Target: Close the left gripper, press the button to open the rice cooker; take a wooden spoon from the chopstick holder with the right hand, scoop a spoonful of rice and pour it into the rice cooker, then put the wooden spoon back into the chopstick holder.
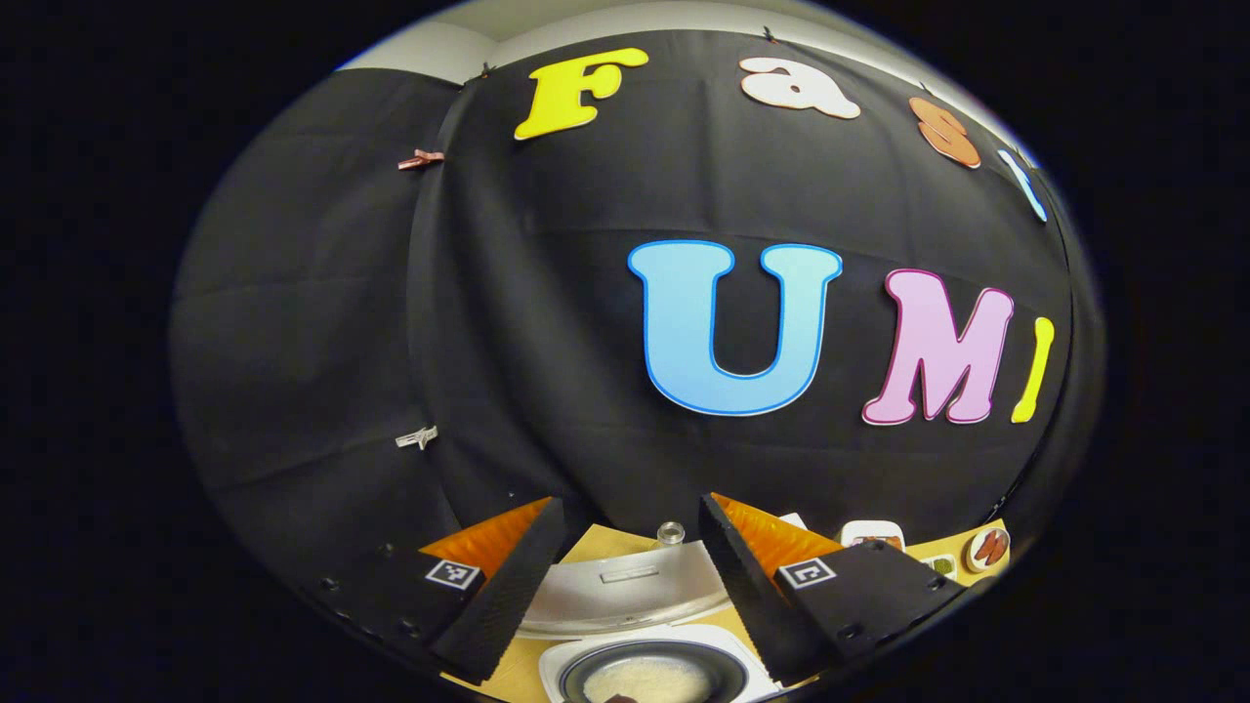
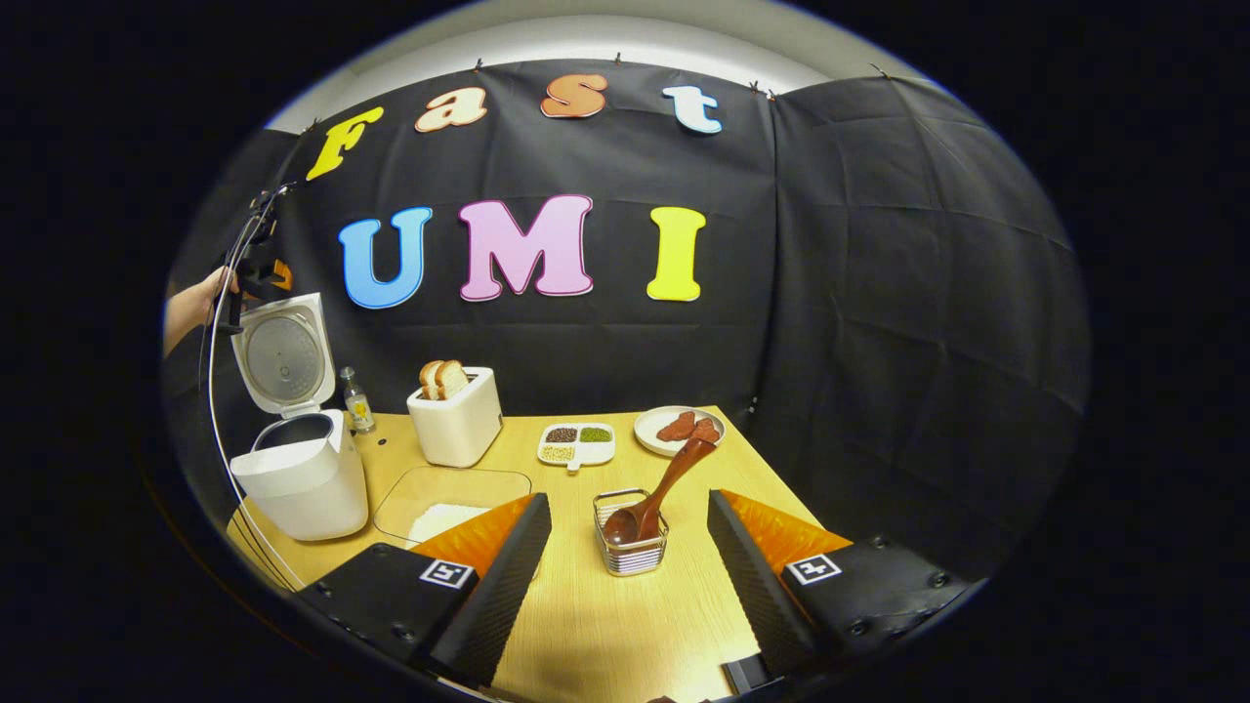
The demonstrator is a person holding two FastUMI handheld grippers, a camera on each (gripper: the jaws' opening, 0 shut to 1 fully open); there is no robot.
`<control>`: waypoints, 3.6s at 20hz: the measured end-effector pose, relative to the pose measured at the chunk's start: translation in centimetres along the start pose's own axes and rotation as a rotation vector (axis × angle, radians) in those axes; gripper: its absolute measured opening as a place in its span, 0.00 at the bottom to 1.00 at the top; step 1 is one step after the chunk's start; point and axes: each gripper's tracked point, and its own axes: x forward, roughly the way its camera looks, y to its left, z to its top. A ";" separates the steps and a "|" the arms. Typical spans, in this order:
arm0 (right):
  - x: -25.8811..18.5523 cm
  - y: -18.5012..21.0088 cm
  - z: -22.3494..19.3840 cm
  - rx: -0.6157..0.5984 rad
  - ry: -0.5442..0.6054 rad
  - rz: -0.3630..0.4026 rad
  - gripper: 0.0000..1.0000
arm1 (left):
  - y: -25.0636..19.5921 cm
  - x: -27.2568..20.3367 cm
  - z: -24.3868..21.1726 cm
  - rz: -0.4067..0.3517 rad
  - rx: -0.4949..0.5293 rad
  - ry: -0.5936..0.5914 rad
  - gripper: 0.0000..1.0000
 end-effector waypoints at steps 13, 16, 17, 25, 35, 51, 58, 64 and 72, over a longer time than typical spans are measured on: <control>2.1 1.2 -0.8 0.031 0.034 0.077 1.00 | -1.1 -5.1 -6.5 0.077 -0.042 0.156 0.99; 3.1 2.2 -0.9 0.018 0.039 0.118 1.00 | -2.9 -8.0 -10.0 0.040 -0.050 0.235 0.98; 3.2 2.6 -1.1 0.015 0.045 0.137 1.00 | -3.2 -8.8 -11.3 0.034 -0.060 0.264 0.98; 5.1 2.3 -1.6 -0.010 0.069 0.197 1.00 | -4.9 -12.0 -20.9 0.082 -0.048 0.357 0.98; 6.9 0.2 -2.0 -0.011 0.094 0.257 1.00 | -7.0 -12.9 -28.6 0.094 0.027 0.338 0.99; 4.2 0.4 1.1 0.012 0.022 0.267 0.99 | -7.5 -19.7 -25.3 0.051 -0.012 0.186 0.97; -2.1 0.5 5.0 -0.003 -0.124 0.165 0.98 | -9.8 -34.0 -21.6 -0.130 0.017 -0.052 0.98; -8.8 1.2 5.1 -0.001 -0.176 0.137 0.98 | -10.4 -43.6 -19.7 -0.184 -0.026 -0.145 0.98; -13.8 4.7 1.5 -0.045 -0.143 0.175 0.98 | -9.8 -48.5 -23.7 -0.237 -0.035 -0.090 0.97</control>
